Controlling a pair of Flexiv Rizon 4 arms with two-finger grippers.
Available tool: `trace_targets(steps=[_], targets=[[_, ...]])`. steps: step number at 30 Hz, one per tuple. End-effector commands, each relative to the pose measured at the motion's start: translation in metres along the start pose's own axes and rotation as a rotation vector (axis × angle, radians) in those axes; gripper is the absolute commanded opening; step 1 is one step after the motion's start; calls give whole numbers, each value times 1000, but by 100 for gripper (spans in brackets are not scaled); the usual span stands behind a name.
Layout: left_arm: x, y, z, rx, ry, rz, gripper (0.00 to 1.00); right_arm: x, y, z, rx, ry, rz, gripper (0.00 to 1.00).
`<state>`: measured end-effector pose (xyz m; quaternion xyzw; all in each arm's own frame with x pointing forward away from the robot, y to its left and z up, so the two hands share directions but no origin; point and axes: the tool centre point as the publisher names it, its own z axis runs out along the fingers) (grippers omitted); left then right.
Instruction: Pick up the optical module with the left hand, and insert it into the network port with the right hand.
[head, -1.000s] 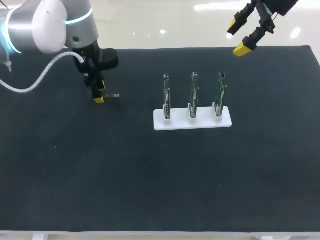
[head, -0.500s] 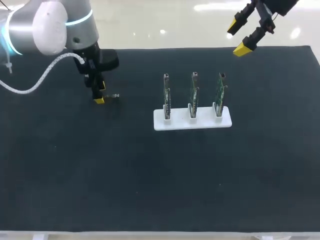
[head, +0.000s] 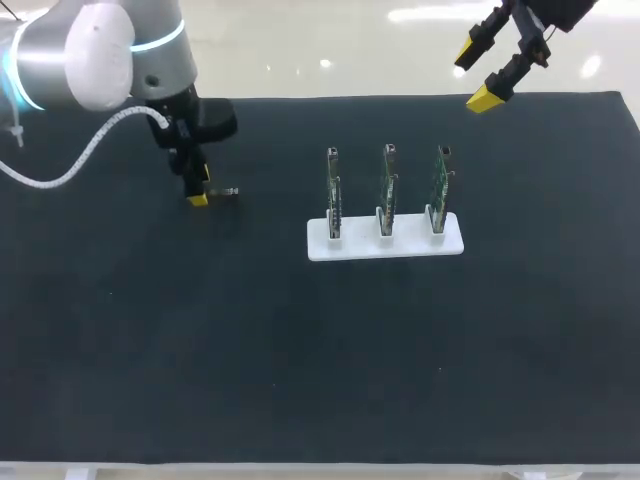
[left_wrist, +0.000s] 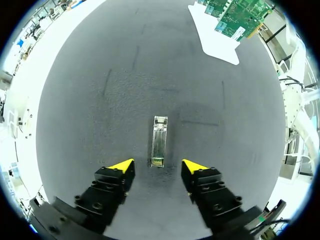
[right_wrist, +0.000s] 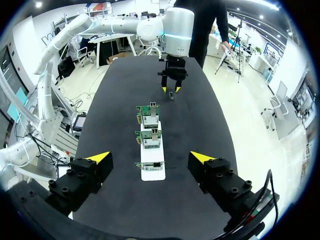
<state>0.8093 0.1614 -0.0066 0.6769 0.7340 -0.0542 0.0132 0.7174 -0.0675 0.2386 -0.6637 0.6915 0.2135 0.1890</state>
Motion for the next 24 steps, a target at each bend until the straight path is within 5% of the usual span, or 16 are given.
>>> trace_targets(steps=[1, 5, 8, 19, 21, 22, 24], targets=[[-1, -1, 2, -1, 1, 1, 65, 0, 1, 0, 2, -1, 0, 100], [-3, -1, 4, -2, 3, 2, 68, 0, 1, 0, 2, -1, 0, 100], [-3, 0, 6, -3, 5, 2, 48, 0, 1, 0, 2, -1, 0, 100], [0, 1, 8, -5, 10, -4, 38, 0, 1, 0, 2, -1, 0, 100], [1, 1, 8, -5, 10, -3, 24, 0, 1, 0, 2, -1, 0, 100], [1, 1, 7, -6, 9, -3, 5, 0, 1, 0, 2, -1, 0, 100], [2, 1, 3, -12, -8, 6, 0, 0, 1, 0, 2, -1, 0, 100]])
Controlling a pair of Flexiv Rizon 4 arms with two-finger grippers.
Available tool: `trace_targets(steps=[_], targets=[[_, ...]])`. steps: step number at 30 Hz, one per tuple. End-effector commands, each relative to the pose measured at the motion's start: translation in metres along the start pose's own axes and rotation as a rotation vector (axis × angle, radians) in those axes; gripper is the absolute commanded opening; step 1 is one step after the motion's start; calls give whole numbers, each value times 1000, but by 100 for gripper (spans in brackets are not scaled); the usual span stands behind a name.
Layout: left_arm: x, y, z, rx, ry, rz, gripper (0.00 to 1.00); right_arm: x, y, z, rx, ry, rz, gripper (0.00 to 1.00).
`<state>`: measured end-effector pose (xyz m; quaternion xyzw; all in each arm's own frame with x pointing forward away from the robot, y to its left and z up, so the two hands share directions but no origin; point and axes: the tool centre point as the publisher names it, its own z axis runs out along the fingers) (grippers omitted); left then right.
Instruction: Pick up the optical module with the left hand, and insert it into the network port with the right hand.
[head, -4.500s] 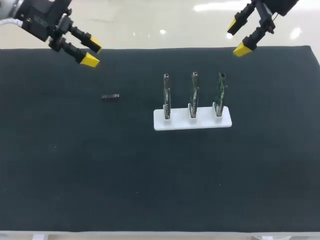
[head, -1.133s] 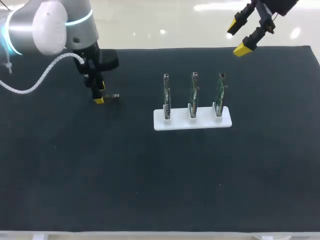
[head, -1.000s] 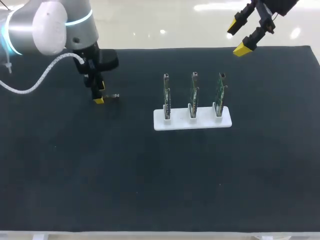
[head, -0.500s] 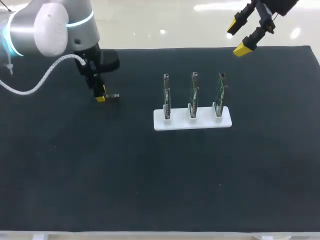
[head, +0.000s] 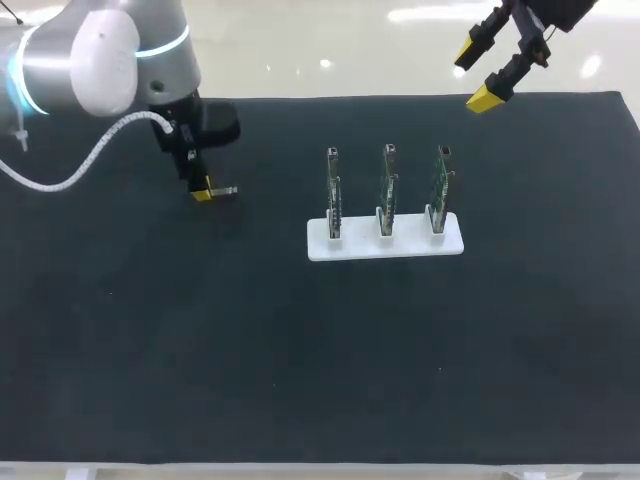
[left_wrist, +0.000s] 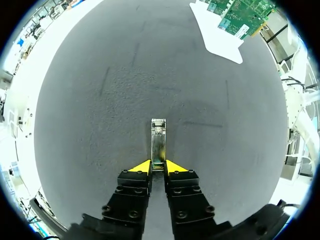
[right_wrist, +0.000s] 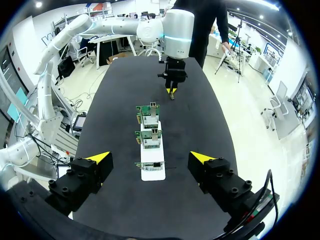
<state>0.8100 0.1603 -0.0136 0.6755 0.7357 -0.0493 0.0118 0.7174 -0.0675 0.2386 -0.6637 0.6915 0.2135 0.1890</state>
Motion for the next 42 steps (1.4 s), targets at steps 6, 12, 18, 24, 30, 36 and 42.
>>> trace_targets(steps=[6, 12, 18, 24, 30, 36, 42], targets=[[0, -16, -41, 2, -187, 113, 0, 0, 1, 0, 2, -1, 0, 100], [-4, -42, -91, 28, -369, 162, 0, 0, 1, 0, 2, -1, 0, 100], [-6, -74, -142, 56, -555, 241, 0, 0, 1, 0, 2, -1, 0, 100], [-7, -99, -194, 58, -758, 250, 0, 0, 1, 0, 2, -1, 0, 100], [-4, -114, -238, 54, -926, 203, 0, 0, 1, 0, 2, -1, 0, 100], [4, -126, -267, 43, -1047, 163, 0, 0, 1, 0, 2, -1, 0, 100], [10, -131, -280, 31, -1112, 130, 0, 0, 1, 0, 2, -1, 0, 100]])
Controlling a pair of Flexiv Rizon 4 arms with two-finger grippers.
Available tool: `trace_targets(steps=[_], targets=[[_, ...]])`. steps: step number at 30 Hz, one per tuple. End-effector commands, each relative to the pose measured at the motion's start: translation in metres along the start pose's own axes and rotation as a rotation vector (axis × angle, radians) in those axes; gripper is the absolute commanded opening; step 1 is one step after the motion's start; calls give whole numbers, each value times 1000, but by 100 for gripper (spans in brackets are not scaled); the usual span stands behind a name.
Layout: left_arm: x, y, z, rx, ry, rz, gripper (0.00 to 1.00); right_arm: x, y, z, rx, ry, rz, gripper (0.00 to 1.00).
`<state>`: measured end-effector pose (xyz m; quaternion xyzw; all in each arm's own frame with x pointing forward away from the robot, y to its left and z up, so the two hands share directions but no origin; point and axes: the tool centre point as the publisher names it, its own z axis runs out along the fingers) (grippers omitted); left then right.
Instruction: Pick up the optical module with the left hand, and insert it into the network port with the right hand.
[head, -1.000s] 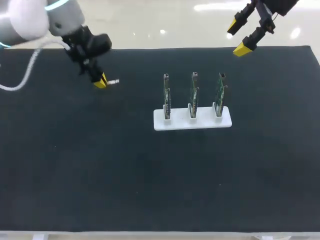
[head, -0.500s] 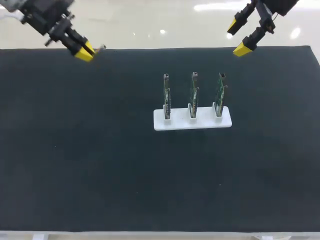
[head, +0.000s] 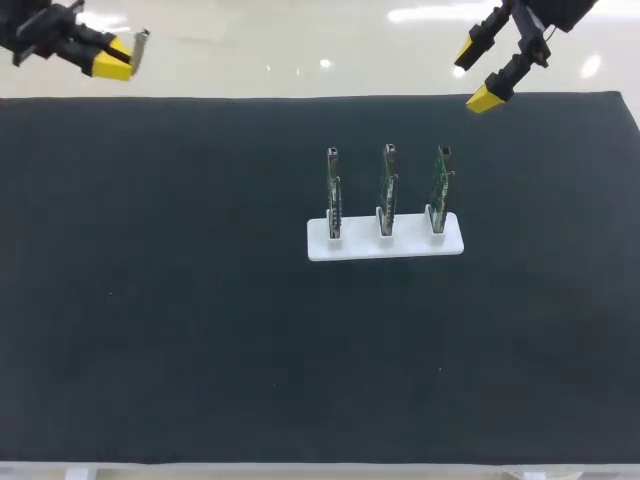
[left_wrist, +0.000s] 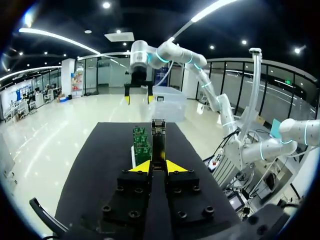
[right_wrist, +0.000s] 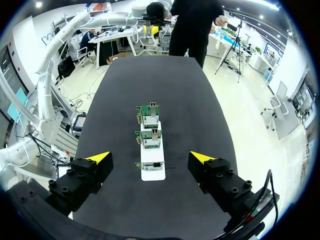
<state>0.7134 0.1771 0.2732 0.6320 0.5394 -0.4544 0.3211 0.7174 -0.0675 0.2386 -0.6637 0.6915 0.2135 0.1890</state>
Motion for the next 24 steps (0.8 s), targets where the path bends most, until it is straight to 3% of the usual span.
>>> trace_targets(steps=[1, 24], targets=[[4, -22, -1, -196, -31, 5, 0, 0, 1, 0, 2, -1, 0, 100], [3, -20, 2, -184, -39, -1, 0, 0, 1, 0, 2, -1, 0, 100]])
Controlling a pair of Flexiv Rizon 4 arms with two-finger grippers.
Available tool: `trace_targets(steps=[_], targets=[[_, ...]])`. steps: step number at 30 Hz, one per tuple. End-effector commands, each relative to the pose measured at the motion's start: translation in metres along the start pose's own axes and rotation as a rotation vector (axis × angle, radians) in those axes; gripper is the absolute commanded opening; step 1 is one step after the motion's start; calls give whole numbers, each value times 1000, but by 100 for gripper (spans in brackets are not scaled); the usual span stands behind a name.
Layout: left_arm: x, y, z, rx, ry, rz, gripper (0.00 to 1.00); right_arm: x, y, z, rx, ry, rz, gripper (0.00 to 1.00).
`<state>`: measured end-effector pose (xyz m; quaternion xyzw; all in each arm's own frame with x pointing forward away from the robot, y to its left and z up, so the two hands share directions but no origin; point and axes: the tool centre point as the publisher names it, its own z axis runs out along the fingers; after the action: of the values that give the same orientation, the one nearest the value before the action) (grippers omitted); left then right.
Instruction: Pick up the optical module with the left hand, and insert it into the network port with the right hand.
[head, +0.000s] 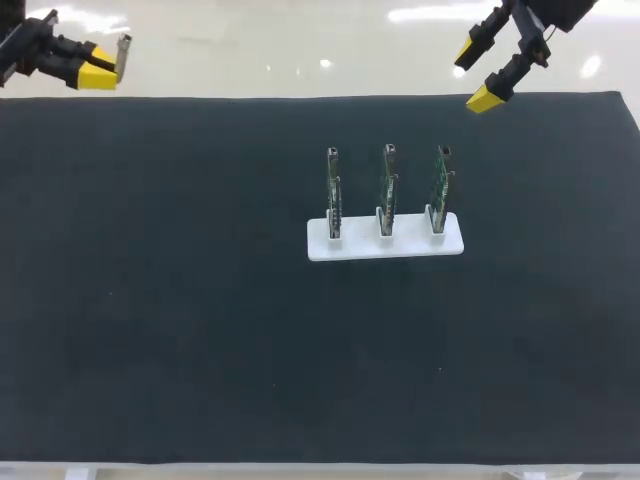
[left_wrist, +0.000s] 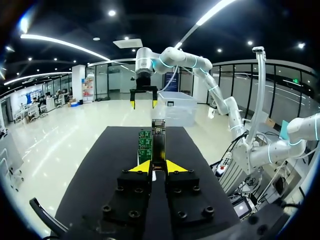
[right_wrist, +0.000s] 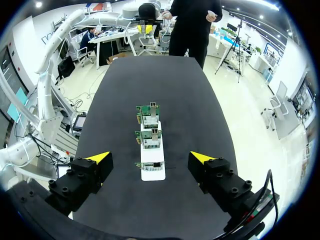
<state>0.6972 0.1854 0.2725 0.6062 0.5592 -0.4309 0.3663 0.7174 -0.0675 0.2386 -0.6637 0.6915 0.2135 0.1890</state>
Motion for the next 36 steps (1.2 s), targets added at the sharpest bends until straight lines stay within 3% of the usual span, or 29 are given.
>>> trace_targets(steps=[1, 9, 18, 25, 36], targets=[[-2, 1, 13, -94, -43, 26, 0, 0, 1, 0, 2, -1, 0, 100], [-7, 18, 55, -75, -131, 57, 0, 0, 1, 0, 2, -1, 0, 100], [-12, 38, 111, -34, -178, 60, 0, 0, 1, 0, 2, -1, 0, 100], [-12, 52, 158, -59, -184, 76, 0, 0, 1, 0, 2, -1, 0, 100], [-26, 48, 206, -50, -206, 59, 0, 0, 1, 0, 2, -1, 0, 100]])
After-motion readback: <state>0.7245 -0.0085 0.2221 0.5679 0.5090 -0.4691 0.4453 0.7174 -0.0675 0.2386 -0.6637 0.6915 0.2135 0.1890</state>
